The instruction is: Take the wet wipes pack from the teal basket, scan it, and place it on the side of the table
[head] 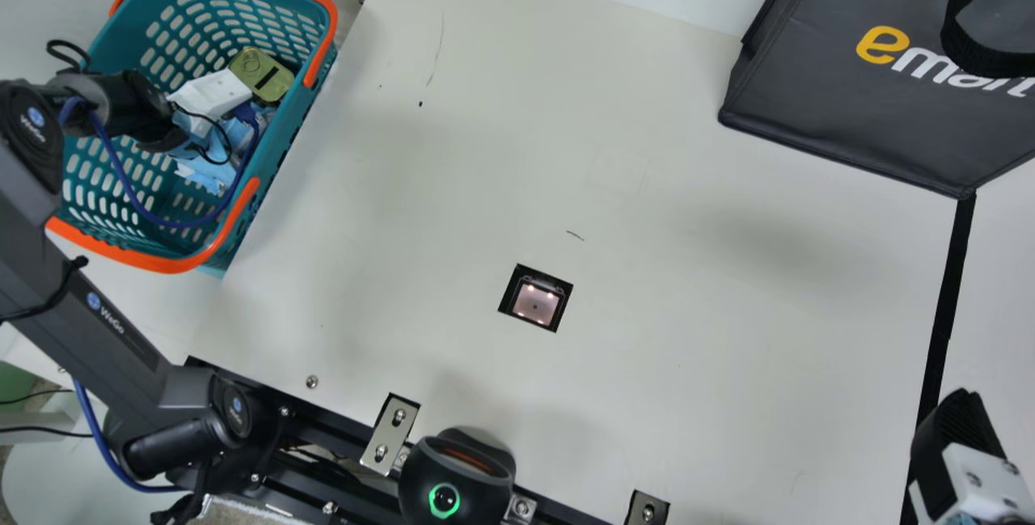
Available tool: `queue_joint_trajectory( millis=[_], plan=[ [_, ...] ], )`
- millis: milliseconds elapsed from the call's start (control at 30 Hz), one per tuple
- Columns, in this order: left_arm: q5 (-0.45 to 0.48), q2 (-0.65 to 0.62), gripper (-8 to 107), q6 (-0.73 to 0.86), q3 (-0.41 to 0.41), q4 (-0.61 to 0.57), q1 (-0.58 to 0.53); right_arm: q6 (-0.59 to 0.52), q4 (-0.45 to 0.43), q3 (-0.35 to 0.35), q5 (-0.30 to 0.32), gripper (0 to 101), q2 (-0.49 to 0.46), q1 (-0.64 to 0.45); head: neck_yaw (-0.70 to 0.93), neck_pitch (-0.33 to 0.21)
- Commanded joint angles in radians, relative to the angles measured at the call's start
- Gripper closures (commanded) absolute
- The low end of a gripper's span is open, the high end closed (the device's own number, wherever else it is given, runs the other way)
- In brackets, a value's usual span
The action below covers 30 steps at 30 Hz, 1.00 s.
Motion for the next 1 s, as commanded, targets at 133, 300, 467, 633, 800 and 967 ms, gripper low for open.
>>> queue_joint_trajectory(
  millis=[133, 300, 467, 633, 800, 967],
  plan=[
    [0.005, -0.014, 107, -0.02, 0.003, -0.007, -0.003, 0.0, 0.0, 0.0, 0.0, 6, 0.0, 0.0, 0.002, -0.029],
    [0.004, -0.042, 107, -0.036, 0.011, -0.02, -0.005, 0.0, 0.0, 0.0, 0.001, 6, 0.0, 0.0, 0.002, -0.029],
    [-0.001, -0.081, 107, -0.044, 0.028, -0.04, -0.005, 0.0, 0.0, 0.0, 0.001, 6, 0.0, 0.0, 0.002, -0.029],
    [-0.011, -0.122, 107, -0.066, 0.047, -0.039, -0.001, 0.0, 0.0, 0.0, 0.001, 6, 0.0, 0.0, 0.002, -0.029],
    [-0.013, -0.17, 107, -0.097, 0.064, -0.029, 0.002, 0.0, 0.0, 0.0, 0.001, 6, 0.0, 0.0, 0.002, -0.029],
    [0.001, -0.225, 107, -0.11, 0.073, -0.038, 0.004, 0.0, 0.0, 0.0, 0.001, 6, 0.0, 0.0, 0.002, -0.029]
  ],
)
